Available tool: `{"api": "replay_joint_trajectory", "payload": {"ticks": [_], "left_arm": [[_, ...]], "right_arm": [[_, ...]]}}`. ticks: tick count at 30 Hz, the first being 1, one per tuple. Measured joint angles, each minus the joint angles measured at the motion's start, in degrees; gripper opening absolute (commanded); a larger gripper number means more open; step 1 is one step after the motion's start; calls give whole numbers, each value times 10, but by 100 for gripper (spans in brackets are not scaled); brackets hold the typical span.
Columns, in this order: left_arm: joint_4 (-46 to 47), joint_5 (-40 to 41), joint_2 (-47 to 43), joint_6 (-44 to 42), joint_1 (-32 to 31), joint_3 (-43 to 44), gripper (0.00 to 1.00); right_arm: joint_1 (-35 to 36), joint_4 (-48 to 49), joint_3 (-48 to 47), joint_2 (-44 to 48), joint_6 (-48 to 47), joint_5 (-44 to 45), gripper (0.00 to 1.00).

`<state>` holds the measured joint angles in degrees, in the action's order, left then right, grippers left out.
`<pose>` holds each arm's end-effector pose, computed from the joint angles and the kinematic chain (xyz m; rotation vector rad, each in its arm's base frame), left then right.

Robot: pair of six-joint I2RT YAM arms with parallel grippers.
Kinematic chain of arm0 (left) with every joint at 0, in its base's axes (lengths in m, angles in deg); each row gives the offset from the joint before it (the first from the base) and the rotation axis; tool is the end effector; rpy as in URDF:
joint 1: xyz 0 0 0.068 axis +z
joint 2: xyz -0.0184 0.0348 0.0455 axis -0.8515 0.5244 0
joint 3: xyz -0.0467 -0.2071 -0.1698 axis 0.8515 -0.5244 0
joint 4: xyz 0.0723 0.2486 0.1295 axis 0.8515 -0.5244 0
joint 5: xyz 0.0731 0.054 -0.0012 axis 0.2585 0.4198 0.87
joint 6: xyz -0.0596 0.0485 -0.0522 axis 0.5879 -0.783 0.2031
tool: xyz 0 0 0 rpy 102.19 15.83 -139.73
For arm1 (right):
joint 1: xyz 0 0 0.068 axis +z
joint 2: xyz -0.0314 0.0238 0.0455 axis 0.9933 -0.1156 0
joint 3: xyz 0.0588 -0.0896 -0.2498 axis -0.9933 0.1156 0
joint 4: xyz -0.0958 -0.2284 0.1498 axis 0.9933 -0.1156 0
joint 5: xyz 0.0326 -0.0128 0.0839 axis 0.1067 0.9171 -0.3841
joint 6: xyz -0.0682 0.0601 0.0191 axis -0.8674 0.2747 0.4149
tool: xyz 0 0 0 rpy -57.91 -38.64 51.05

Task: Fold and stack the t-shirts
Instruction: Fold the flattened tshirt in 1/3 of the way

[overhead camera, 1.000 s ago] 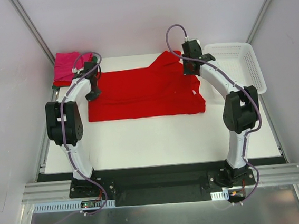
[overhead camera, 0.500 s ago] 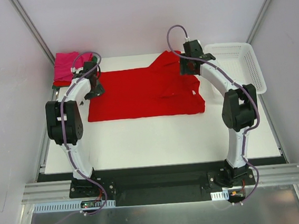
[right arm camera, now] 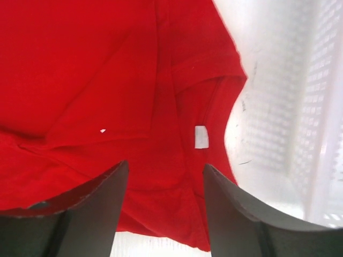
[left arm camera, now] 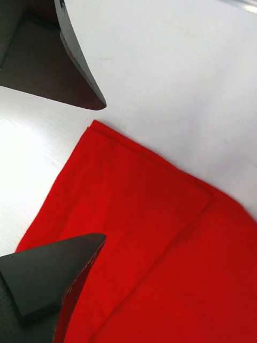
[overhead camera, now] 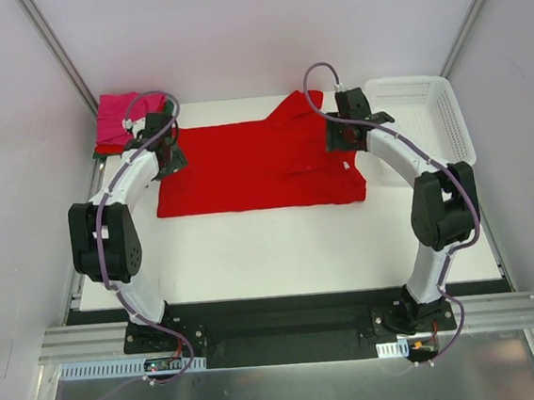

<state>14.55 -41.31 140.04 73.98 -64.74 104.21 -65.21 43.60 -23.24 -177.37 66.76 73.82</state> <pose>0.4390 -0.0144 0.2152 -0.6106 2.2880 0.2430 0.4648 0.1364 0.2291 -0.3037 2.2885 -0.0659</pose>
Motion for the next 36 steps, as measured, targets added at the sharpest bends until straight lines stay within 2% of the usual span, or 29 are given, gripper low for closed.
{"api": "replay_joint_trajectory", "payload": {"ticks": [8,13,24,36], "left_arm": [[11,-4,2,0,-49,-8,99],[14,-3,2,0,-50,-12,99],[16,2,3,-5,-50,-17,99],[19,2,10,-7,-50,-17,99]], "right_arm": [[4,20,43,0,25,-54,54],[5,38,42,-12,32,-75,54],[5,45,3,-98,41,-111,54],[5,46,-9,-107,41,-113,53]]}}
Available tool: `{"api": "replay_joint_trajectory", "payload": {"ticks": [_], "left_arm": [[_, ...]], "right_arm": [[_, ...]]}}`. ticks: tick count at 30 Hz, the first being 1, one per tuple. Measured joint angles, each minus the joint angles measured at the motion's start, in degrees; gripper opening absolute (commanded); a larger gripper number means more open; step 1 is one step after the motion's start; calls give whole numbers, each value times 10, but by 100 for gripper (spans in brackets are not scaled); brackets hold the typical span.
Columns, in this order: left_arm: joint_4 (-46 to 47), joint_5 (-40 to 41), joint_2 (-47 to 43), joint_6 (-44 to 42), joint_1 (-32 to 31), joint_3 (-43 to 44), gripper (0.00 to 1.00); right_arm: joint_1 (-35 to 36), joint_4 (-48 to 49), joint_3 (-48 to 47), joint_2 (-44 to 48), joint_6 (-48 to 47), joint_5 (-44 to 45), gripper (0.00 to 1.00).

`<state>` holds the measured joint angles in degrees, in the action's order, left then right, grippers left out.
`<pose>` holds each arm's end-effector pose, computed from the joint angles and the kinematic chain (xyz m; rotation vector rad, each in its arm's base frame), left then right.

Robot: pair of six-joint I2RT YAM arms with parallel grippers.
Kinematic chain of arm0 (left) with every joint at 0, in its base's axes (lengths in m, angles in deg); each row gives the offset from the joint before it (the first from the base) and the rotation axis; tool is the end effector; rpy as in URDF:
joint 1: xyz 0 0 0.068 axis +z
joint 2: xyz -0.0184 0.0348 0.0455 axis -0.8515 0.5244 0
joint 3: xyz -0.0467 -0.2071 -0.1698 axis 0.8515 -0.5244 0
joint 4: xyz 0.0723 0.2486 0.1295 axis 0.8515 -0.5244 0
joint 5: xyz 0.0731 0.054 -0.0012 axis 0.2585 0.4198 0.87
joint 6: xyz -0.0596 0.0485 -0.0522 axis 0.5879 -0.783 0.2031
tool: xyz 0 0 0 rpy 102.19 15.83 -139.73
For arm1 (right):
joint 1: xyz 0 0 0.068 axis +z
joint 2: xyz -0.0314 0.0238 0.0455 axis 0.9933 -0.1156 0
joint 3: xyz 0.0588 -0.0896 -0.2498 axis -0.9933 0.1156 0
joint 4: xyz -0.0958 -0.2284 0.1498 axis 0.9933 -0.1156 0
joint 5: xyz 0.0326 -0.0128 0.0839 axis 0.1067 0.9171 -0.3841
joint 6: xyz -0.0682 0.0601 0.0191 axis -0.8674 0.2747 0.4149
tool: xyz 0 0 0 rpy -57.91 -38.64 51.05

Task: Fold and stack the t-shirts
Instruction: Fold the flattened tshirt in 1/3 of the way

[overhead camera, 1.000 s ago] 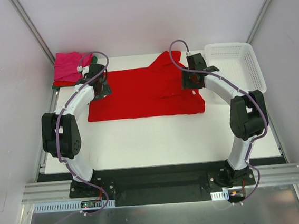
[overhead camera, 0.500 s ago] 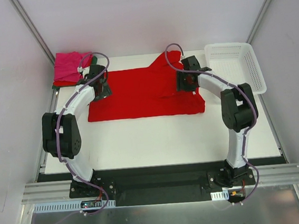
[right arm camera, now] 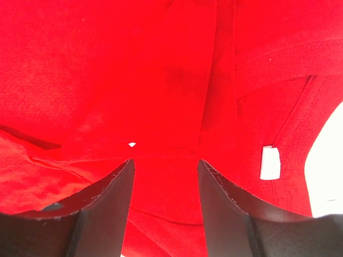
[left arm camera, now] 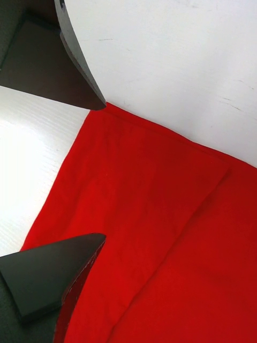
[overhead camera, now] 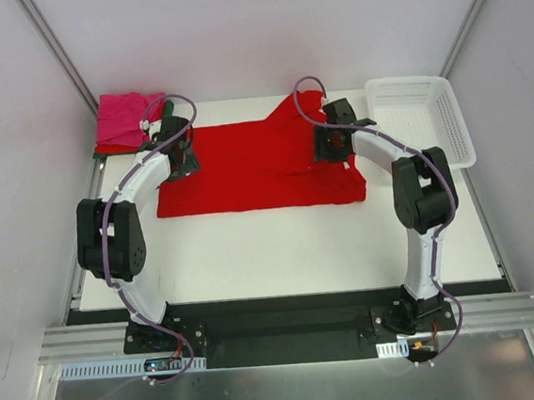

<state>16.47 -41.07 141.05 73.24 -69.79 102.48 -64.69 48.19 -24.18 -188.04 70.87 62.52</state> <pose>0.4366 -0.0527 0.1999 -0.4935 2.3235 0.2188 0.4842 0.1649 0.1540 -0.3454 2.3967 0.1861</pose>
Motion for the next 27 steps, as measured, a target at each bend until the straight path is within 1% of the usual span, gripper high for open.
{"api": "replay_joint_trajectory", "payload": {"ticks": [14,23,26,27], "left_arm": [[0,1,2,-2,0,-1,99],[0,1,2,-2,0,-1,99],[0,1,2,-3,0,-1,99],[0,1,2,-3,0,-1,99]], "right_arm": [[0,0,0,-18,0,0,52],[0,0,0,-27,0,0,43],[-1,0,0,-28,0,0,37],[-1,0,0,-28,-1,0,32]]}}
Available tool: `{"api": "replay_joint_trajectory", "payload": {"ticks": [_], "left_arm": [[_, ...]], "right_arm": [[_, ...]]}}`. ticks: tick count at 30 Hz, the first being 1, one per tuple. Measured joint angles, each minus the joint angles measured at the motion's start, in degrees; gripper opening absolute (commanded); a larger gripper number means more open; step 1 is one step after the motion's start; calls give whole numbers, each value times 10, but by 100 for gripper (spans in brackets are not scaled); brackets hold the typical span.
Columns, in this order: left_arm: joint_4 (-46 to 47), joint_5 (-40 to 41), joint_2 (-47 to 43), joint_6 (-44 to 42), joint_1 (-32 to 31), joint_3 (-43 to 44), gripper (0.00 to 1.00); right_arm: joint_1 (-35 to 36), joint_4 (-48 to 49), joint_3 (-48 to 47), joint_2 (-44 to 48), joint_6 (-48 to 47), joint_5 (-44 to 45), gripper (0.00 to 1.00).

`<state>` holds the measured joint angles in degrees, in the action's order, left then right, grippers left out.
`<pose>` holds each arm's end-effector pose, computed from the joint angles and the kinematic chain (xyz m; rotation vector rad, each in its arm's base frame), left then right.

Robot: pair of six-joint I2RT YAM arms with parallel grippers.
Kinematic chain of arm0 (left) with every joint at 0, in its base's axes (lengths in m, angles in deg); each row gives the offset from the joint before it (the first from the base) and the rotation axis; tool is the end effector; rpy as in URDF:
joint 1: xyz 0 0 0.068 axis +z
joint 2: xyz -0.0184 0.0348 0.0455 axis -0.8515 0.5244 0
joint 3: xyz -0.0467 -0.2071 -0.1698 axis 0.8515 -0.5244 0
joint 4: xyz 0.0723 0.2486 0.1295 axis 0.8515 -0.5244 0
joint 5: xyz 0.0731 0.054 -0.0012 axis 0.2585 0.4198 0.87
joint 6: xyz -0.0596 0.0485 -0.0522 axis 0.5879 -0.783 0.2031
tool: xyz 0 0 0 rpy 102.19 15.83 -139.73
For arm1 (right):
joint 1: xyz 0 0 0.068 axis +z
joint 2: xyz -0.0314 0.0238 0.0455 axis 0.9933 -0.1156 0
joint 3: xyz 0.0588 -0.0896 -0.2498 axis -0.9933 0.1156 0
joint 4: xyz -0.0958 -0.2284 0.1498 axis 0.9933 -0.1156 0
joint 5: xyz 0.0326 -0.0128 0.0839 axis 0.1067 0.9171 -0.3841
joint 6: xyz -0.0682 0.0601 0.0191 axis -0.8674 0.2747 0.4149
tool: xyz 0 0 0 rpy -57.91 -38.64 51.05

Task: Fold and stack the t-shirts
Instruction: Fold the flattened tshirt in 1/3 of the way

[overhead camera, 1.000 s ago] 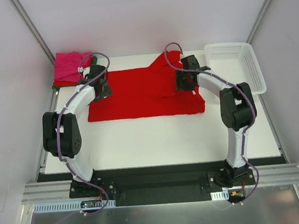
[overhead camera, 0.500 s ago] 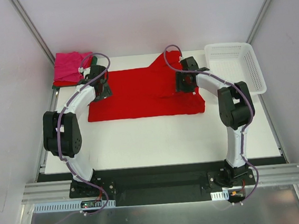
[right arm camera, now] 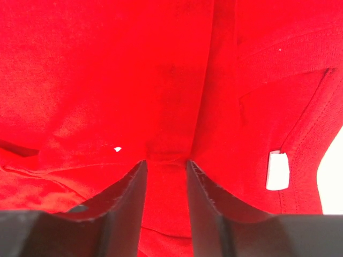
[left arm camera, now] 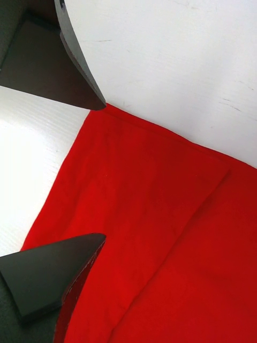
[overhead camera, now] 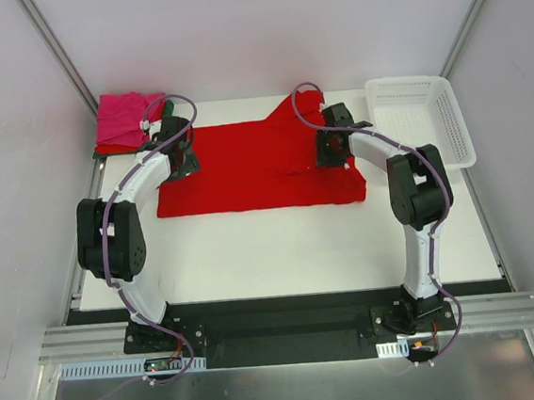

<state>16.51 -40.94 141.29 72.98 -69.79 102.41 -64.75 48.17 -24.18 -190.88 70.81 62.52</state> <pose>0.4368 -0.0526 0.1978 -0.4886 2.3281 0.2260 0.4856 0.1648 0.1295 -0.3520 2.4459 0.1762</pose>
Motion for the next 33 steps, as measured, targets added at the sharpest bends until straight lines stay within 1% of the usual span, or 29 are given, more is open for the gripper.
{"api": "replay_joint_trajectory", "payload": {"ticks": [2,3,5,6,9,23,33], "left_arm": [[0,0,0,0,0,0,99],[0,0,0,0,0,0,99],[0,0,0,0,0,0,99],[0,0,0,0,0,0,99],[0,0,1,0,0,0,99],[0,0,2,-1,0,0,99],[0,0,6,-1,0,0,99]], "right_arm": [[0,0,0,0,0,0,25],[0,0,0,-1,-1,0,18],[0,0,-2,-3,-2,0,13],[0,0,-3,-4,-1,-1,8],[0,0,-4,-6,-2,-1,1],[0,0,-30,-7,-2,-19,1],[0,21,-79,-12,5,-93,1]]}}
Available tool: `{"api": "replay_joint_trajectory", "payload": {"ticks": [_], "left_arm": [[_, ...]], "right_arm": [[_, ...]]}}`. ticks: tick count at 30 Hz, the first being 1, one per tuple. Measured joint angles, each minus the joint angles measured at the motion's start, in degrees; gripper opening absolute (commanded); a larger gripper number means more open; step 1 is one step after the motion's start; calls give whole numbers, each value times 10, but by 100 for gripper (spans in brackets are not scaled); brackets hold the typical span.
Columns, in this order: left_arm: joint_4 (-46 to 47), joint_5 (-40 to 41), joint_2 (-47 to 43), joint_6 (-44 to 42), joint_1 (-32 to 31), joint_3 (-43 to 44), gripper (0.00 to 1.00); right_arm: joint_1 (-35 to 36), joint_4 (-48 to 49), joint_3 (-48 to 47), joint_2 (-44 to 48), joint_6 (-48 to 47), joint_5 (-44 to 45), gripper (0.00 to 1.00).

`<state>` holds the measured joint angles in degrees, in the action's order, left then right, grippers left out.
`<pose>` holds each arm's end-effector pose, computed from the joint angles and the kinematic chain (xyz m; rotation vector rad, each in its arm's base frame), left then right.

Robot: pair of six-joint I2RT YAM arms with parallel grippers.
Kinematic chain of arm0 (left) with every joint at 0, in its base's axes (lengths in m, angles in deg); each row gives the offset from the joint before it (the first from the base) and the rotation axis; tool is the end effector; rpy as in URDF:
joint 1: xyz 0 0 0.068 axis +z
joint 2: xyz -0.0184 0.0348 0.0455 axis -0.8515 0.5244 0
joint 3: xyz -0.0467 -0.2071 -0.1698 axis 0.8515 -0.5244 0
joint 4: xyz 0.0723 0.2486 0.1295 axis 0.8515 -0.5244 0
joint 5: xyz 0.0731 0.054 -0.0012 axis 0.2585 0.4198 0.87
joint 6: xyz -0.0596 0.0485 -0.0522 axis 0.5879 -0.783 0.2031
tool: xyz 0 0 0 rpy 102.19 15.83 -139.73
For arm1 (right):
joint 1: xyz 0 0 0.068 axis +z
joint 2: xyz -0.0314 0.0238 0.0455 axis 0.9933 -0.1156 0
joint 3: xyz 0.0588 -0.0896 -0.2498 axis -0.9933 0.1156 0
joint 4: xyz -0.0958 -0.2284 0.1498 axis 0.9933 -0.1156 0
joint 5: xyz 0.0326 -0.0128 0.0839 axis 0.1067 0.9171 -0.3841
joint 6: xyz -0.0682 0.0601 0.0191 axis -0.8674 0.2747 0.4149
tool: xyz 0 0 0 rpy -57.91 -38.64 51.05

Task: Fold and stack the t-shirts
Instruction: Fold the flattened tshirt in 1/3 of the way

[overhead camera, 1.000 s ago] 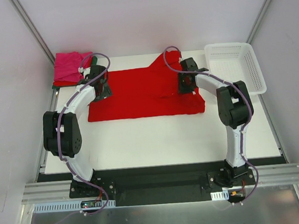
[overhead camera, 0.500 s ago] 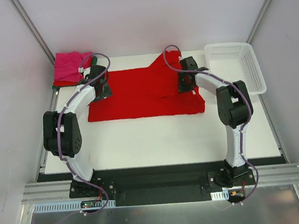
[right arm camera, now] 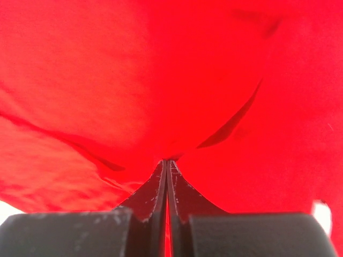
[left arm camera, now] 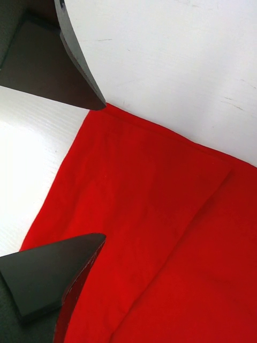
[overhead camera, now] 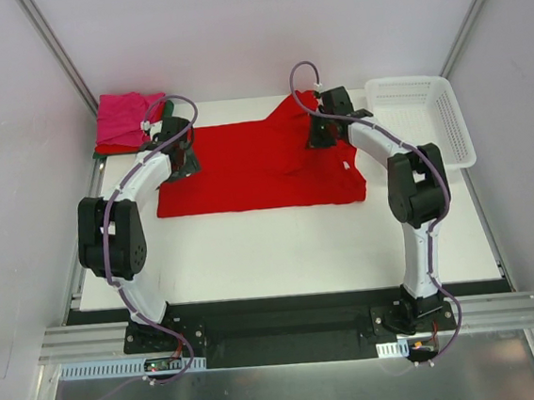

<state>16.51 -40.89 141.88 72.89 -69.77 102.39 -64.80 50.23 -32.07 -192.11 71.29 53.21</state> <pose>0.4376 -0.0525 0.1934 -0.4863 2.3378 0.2334 0.5101 0.1868 0.1755 -0.4051 2.2937 0.3936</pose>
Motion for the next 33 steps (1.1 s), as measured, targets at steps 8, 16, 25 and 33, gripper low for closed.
{"api": "replay_joint_trajectory", "payload": {"ticks": [8,16,25,33], "left_arm": [[0,0,3,0,0,0,99],[0,0,5,0,2,0,99],[0,0,17,-1,3,0,99],[0,0,22,-1,3,0,99]], "right_arm": [[0,25,-60,-47,15,-58,1],[0,31,-80,-86,30,-95,1],[-1,63,-89,-103,61,-119,1],[-4,106,-109,-120,93,-137,1]]}}
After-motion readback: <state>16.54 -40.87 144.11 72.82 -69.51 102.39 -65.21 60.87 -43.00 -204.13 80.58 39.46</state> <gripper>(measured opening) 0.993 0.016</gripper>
